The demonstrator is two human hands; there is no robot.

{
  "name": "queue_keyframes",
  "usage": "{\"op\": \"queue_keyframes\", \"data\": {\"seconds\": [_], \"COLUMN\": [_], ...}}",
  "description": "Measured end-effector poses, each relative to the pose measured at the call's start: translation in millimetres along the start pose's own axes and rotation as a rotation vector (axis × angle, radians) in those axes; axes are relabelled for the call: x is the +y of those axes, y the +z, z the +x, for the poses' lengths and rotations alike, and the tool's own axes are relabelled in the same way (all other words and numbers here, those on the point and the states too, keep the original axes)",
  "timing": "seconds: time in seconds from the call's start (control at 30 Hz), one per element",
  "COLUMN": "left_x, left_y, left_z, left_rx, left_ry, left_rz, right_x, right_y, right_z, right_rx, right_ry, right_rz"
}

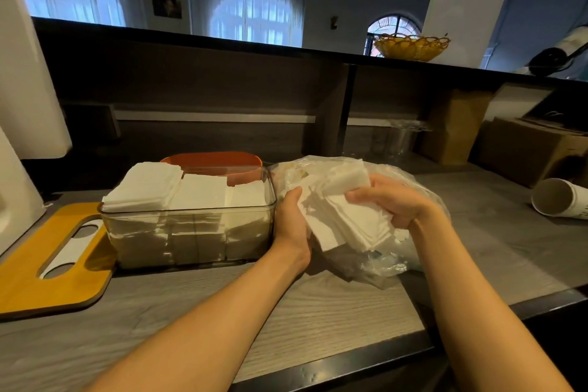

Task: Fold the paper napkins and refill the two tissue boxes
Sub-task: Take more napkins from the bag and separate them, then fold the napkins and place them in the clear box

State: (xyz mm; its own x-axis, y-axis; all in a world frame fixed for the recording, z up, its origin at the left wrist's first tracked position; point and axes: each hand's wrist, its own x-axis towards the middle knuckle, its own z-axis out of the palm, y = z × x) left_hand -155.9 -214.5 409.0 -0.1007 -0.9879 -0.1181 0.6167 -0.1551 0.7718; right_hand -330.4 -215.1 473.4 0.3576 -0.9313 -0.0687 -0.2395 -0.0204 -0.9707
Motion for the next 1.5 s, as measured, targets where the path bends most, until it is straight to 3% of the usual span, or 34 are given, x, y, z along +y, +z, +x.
{"op": "queue_keyframes", "data": {"seconds": [0.17, 0.3, 0.4, 0.53, 0.7, 0.9, 1.03, 1.13, 1.27, 1.33, 1.43, 1.5], "left_x": [-4.7, -5.2, -6.6, -7.6, -1.2, 5.3, 16.0, 23.5, 35.8, 40.6, 56.1, 72.9], "left_y": [0.1, 3.6, 4.9, 3.9, 3.9, 1.6, 3.5, -12.7, -39.0, -51.4, -77.2, -97.5], "left_z": [7.1, 0.4, -2.9, -4.6, -28.3, -60.3, -98.5, -117.5, -141.1, -150.8, -162.3, -166.8], "left_rx": [0.114, 0.138, 0.062, 0.016, 0.009, 0.003, -0.257, -0.285, -0.267, -0.171, -0.072, -0.048], "left_ry": [0.088, 0.166, 0.275, 0.356, 0.313, 0.376, 0.305, 0.255, 0.290, 0.357, 0.387, 0.391], "left_rz": [0.208, 0.414, 0.681, 0.921, 0.966, 0.888, 0.446, 0.294, 0.322, 0.390, 0.502, 0.614], "right_x": [6.9, 9.1, 6.2, 6.4, 9.0, 2.2, -11.6, -18.3, -19.3, -14.5, -7.9, -3.9], "right_y": [-1.8, -3.0, 0.4, 17.8, 44.2, 80.2, 110.3, 142.3, 181.2, 197.9, 210.6, 207.7], "right_z": [-3.2, -6.4, -9.5, -6.2, -7.2, -26.1, -43.4, -53.4, -60.2, -61.5, -67.5, -72.1], "right_rx": [0.138, 0.451, 0.417, 0.424, 0.664, 0.800, 0.747, 0.664, 0.604, 0.545, 0.414, 0.274], "right_ry": [0.036, -0.166, -0.381, -0.473, -0.459, -0.381, -0.382, -0.347, -0.324, -0.314, -0.258, -0.234], "right_rz": [-0.015, 0.138, 0.423, 0.538, 0.548, 0.647, 0.716, 0.798, 0.798, 0.824, 0.857, 0.725]}}
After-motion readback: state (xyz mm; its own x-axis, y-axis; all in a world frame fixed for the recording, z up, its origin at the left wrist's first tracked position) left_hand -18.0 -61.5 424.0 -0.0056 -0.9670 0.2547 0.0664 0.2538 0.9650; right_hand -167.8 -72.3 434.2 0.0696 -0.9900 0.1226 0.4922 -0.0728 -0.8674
